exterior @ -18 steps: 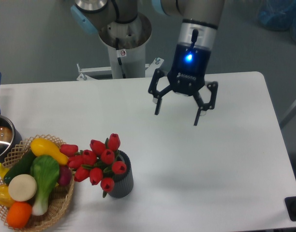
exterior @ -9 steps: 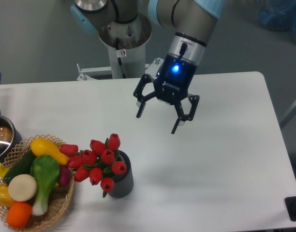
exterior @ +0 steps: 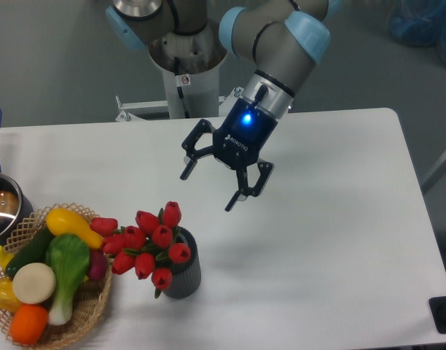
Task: Pick up the flowers from the vase
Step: 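Move the open gripper toward the red tulips in the grey vase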
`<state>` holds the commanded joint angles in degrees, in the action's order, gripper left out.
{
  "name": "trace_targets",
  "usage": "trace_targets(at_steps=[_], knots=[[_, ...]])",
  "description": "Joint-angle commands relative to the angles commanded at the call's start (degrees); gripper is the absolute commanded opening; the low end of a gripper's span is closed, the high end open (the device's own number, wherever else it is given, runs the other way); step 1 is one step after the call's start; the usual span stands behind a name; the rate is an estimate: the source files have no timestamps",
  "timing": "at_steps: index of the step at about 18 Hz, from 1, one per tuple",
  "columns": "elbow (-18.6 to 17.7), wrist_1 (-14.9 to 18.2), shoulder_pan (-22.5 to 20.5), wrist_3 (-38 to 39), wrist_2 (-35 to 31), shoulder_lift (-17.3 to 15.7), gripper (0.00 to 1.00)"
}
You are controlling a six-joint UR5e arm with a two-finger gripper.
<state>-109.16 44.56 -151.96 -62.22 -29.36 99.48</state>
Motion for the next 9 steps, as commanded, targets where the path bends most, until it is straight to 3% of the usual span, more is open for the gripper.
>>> trace_targets(at_steps=[6,9], knots=[[-0.09,-0.09,0.0,-1.05,-0.09,1.15,1.0],[0.0,-0.18,0.09,-7.53,-1.05,2.29,1.0]])
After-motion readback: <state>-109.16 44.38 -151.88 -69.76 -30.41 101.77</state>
